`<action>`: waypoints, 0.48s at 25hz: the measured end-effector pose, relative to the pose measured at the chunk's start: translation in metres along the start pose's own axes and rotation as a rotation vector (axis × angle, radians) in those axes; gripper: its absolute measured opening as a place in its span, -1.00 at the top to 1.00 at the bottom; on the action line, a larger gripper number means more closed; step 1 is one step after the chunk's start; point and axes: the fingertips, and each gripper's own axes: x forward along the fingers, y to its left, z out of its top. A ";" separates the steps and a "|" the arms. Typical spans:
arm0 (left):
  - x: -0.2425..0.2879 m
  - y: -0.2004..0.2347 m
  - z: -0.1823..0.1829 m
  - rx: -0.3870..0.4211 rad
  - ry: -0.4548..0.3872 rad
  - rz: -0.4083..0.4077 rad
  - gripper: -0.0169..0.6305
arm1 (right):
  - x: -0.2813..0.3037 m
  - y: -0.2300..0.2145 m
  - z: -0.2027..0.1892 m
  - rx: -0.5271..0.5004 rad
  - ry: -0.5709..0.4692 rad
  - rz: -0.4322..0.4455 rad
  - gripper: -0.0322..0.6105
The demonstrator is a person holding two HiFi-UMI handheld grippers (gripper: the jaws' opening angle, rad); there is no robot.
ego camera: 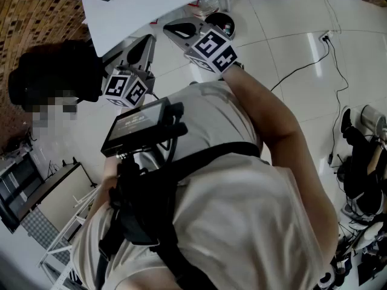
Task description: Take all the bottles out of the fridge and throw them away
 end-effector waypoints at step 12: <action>-0.004 0.028 -0.015 -0.060 -0.006 0.026 0.91 | 0.017 -0.013 -0.022 0.079 0.088 -0.022 0.89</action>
